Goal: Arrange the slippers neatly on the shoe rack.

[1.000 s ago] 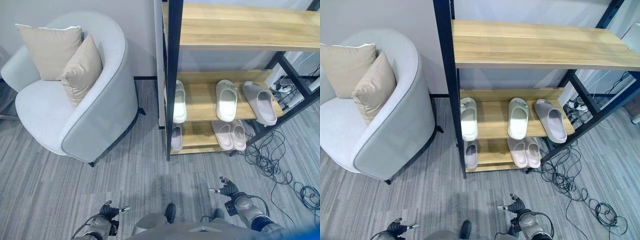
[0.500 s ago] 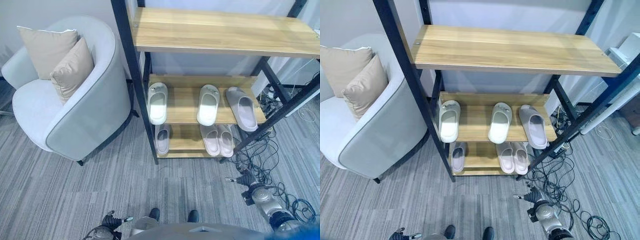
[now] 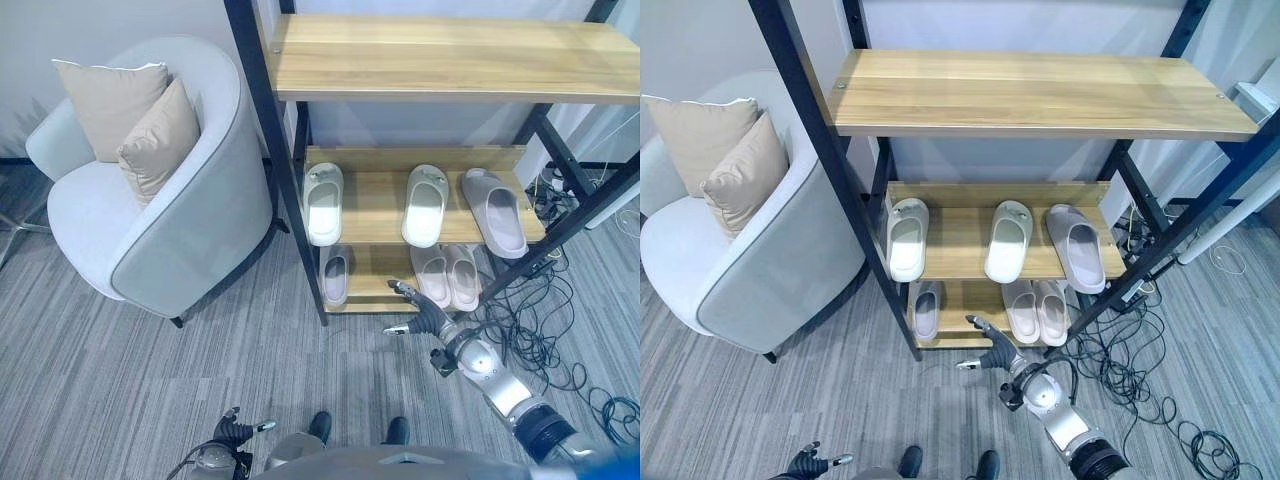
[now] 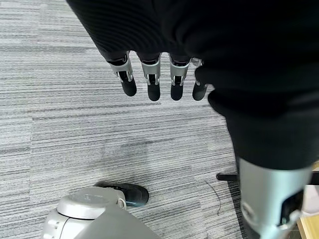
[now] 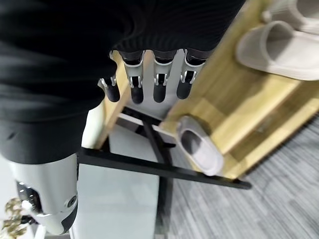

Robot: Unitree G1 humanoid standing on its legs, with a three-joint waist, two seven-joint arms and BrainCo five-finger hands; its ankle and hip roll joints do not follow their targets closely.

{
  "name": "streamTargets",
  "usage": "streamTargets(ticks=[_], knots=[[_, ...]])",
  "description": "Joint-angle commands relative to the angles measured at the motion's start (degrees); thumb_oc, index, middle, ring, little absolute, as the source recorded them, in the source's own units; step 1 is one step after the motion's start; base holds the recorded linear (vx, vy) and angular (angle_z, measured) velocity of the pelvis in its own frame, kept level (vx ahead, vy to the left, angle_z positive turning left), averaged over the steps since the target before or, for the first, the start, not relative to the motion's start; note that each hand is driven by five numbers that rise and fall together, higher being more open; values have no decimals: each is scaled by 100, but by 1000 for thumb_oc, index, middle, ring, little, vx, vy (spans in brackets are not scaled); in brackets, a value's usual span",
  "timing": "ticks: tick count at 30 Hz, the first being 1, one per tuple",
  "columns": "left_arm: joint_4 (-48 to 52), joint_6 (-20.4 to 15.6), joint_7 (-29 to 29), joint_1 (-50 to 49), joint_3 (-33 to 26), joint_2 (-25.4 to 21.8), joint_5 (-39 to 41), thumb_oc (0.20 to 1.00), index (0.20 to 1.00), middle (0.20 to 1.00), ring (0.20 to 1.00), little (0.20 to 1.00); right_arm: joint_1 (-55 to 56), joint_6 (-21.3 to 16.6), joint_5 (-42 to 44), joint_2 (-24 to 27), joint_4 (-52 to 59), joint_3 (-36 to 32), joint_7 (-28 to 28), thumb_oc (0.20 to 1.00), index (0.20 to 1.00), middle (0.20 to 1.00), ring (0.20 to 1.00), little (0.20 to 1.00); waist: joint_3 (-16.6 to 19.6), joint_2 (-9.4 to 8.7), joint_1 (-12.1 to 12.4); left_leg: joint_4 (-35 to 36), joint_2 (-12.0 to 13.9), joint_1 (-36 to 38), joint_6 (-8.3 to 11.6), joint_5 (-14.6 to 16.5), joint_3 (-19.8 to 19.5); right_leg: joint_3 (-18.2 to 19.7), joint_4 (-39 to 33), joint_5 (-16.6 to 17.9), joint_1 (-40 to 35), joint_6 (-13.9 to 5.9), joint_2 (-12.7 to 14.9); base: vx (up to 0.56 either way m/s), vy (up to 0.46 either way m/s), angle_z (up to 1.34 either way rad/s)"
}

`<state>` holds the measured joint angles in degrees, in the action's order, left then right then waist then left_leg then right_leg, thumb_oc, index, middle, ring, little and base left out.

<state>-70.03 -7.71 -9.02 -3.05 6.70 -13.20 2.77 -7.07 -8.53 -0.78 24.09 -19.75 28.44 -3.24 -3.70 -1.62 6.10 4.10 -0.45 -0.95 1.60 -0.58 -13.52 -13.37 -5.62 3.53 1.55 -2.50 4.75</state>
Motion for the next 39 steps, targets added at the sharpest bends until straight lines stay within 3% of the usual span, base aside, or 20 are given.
streamTargets(ticks=[1,3,4,9,14,26,39], knots=[[-506,-104,17,324,73,48,-169,1000,1000,1000,1000,1000,-278,-520,49,263,676,-258,93,1000,1000,1000,1000,1000,-42,-112,121,90,236,-206,238,37,233,-121,62,-338,-368,-568,376,24,23,-6],[-506,-119,2,266,92,87,-203,1000,1000,1000,1000,1000,-533,-579,-334,406,925,-571,492,1000,1000,1000,1000,1000,-44,-104,139,90,234,-225,237,37,250,-125,62,-340,-351,-577,378,42,41,-3],[-394,-141,-22,239,202,110,-237,1000,1000,1000,1000,1000,-1005,-469,-922,674,797,-1083,1195,1000,1000,1000,1000,1000,-70,-92,206,90,209,-297,222,23,219,-150,62,-338,-321,-582,374,45,44,1],[-309,-166,-77,283,398,98,-179,1000,1000,1000,1000,1000,-1558,-261,-1094,976,-7,-1659,1982,1000,1000,1000,1000,1000,-122,-97,342,90,170,-461,224,-32,113,-226,62,-337,-242,-581,370,12,10,1],[-321,-188,-103,302,598,76,-196,1000,1000,1000,1000,1000,-2086,-87,-1189,1429,-1026,-1787,2467,1000,1000,1000,1000,1000,-189,-81,470,90,116,-706,260,-118,-11,-363,62,-324,-85,-591,369,20,-7,15],[-330,-285,-232,379,731,67,135,1000,1000,1000,1000,1000,-2975,28,-1062,1862,-2230,-1392,2811,1000,1000,1000,1000,1000,-355,-52,538,90,56,-1182,326,-268,-81,-445,62,-271,316,-626,374,34,2,6],[-187,-411,-374,495,898,-130,338,1000,1000,1000,1000,1000,-3959,97,-1001,2201,-3062,-808,2980,1000,1000,1000,1000,1000,-599,-236,701,90,30,-1581,400,-353,-178,-609,62,-268,593,-682,354,41,1,3]])
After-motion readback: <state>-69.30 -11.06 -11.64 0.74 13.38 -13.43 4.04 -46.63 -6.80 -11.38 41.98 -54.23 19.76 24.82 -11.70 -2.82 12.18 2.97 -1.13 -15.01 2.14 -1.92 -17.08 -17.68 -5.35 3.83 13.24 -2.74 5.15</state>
